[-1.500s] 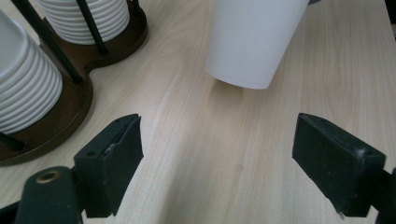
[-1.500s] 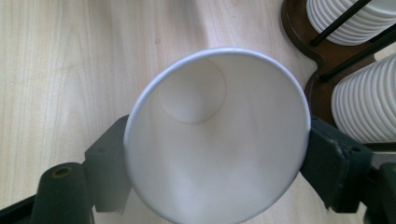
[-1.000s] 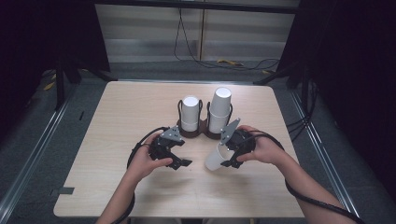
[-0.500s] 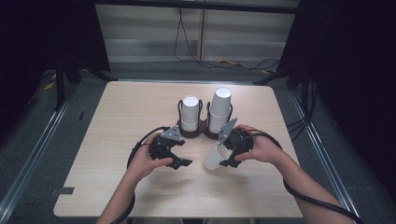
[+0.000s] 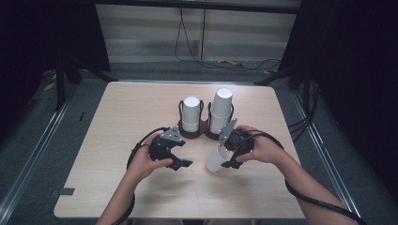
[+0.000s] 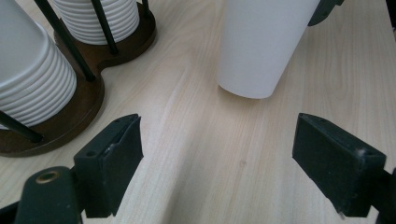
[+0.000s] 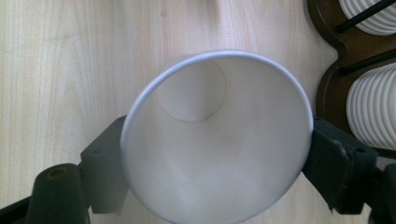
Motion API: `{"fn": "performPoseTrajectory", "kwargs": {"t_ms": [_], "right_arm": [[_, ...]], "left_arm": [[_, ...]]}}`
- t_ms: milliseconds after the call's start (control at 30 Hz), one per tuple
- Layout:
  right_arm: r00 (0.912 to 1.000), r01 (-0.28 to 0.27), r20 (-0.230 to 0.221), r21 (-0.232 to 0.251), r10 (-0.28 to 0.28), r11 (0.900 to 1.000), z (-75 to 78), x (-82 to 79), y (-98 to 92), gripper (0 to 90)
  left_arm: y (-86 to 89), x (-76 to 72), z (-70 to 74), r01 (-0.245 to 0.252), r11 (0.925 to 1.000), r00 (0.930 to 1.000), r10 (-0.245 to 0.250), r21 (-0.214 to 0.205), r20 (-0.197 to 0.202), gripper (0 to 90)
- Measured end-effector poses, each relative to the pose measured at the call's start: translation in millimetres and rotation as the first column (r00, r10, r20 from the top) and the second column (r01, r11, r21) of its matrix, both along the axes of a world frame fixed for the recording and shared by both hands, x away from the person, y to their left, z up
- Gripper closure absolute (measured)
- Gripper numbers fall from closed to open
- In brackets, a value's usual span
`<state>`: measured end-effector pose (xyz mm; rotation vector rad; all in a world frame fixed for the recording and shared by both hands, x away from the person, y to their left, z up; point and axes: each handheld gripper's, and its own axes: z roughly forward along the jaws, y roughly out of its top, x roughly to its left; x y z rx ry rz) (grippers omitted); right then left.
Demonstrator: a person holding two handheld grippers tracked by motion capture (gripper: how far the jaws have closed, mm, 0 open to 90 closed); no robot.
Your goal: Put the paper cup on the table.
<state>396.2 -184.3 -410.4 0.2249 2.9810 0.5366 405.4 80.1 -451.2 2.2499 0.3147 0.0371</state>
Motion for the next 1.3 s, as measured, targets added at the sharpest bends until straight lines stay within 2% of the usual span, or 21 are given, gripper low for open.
{"fn": "performPoseTrajectory", "kwargs": {"t_ms": [100,467,667,867,1000,1033,1233,1300], "right_arm": [[0.9999,-0.013,0.01,-0.002,0.013,0.9999,-0.2,0.9,2.6,17.6],[0.9997,-0.023,-0.006,0.032,0.023,0.9992,-1.0,-0.6,6.4,16.5],[0.9994,-0.021,-0.025,0.059,0.022,0.998,-1.2,-3.1,6.0,15.1],[0.9996,-0.022,-0.013,0.112,0.024,0.9934,0.0,-3.4,2.5,13.9],[0.9998,-0.008,-0.016,0.135,0.011,0.9908,0.4,-4.7,-1.1,13.9],[0.9998,0.003,-0.021,0.161,0.001,0.987,0.1,-5.9,-3.5,13.9],[0.9996,0.022,-0.02,0.198,-0.018,0.9799,-0.9,-8.7,-8.7,13.7],[0.9987,0.05,-0.018,0.242,-0.047,0.9689,0.7,-11.6,-15.0,13.7]], "left_arm": [[0.4,0.4,0.5,0.005,1.0,1.0,-0.005,-0.001,-0.004,15.9],[0.5,0.2,0.0,0.003,1.0,1.0,-0.003,-0.005,-0.004,15.9],[2.9,0.9,0.6,-0.004,0.9999,1.0,0.004,-0.01,-0.001,15.9],[4.0,0.6,1.0,-0.01,0.9997,0.9999,0.01,-0.021,-0.004,15.9],[3.4,0.6,1.3,0.002,0.9999,1.0,-0.002,-0.01,-0.002,15.9],[3.4,0.5,1.6,-0.004,0.9999,1.0,0.004,-0.014,-0.003,15.9],[6.0,-0.7,3.3,-0.004,0.9999,1.0,0.004,-0.01,-0.001,15.9],[7.5,-1.4,3.4,-0.012,0.9999,0.9999,0.012,-0.007,-0.002,15.9]]}}
